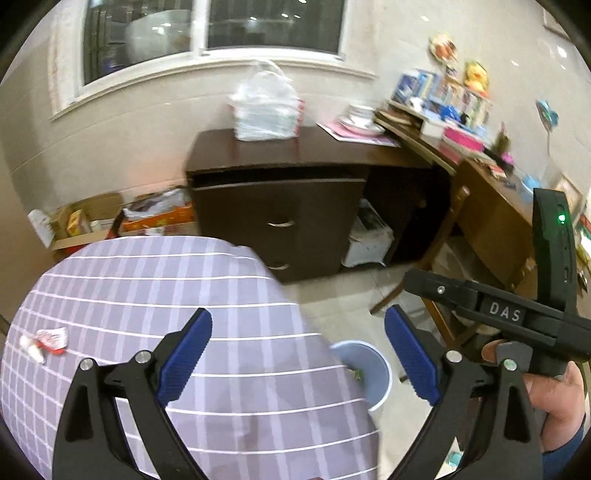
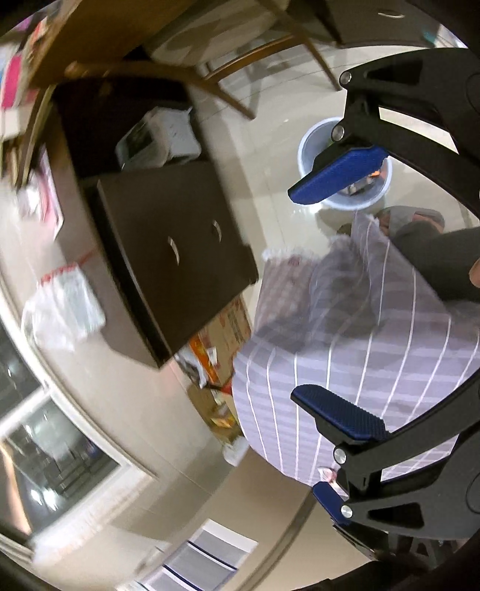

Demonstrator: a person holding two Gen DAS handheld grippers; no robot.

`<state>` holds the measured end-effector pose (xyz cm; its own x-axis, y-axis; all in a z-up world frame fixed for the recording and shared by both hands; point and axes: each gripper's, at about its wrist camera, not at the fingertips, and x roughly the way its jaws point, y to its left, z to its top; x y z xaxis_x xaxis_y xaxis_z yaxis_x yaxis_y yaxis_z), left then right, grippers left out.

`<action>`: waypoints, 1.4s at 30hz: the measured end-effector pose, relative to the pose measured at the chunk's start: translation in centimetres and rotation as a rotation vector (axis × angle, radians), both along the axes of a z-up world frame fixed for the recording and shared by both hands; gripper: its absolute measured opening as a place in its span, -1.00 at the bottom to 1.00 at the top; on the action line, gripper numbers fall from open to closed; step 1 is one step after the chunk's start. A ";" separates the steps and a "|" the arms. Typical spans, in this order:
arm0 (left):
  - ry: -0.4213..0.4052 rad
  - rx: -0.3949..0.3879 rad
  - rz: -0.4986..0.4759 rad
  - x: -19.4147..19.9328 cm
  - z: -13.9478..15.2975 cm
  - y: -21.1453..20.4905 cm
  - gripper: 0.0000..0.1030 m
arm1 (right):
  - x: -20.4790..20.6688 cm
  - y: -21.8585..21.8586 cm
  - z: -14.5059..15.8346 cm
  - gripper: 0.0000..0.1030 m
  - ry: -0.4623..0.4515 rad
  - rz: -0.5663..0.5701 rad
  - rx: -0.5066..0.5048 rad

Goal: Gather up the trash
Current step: 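Return both tools to the table above the remaining trash, then grasp the red-white wrapper with the right tool while the left tool grasps the white bottle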

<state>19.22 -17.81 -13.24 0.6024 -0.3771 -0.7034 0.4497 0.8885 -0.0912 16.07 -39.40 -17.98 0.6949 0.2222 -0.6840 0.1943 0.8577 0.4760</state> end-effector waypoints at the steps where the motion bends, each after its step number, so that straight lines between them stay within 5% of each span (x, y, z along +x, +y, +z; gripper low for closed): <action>1: -0.007 -0.007 0.021 0.1 0.3 1.3 0.80 | 0.3 1.1 0.4 0.87 -0.005 0.019 -0.010; 10: -0.015 -0.036 0.231 0.8 0.6 11.9 0.80 | 3.9 12.6 2.2 0.87 -0.035 0.270 -0.108; 24: 0.004 -0.020 0.545 0.7 -2.3 27.0 0.80 | 8.8 30.5 1.1 0.87 -0.080 0.625 -0.268; 35: 0.057 -0.022 0.696 1.5 -5.0 34.6 0.80 | 12.7 41.7 -3.9 0.86 -0.078 0.872 -0.523; 38: 0.067 -0.023 0.710 2.1 -5.4 35.2 0.80 | 13.3 43.6 -5.2 0.64 -0.081 0.938 -0.577; 40: 0.070 -0.020 0.705 2.8 -5.6 35.1 0.80 | 13.8 43.8 -5.2 0.34 -0.090 0.951 -0.520; 42: 0.075 -0.013 0.699 3.6 -5.8 35.0 0.80 | 14.2 43.8 -5.1 -0.27 -0.104 0.933 -0.513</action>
<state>22.80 17.18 -19.00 0.6568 0.0722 -0.7506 -0.2340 0.9658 -0.1119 30.23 4.38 -23.07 0.4590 0.3985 -0.7940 -0.6628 0.7488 -0.0073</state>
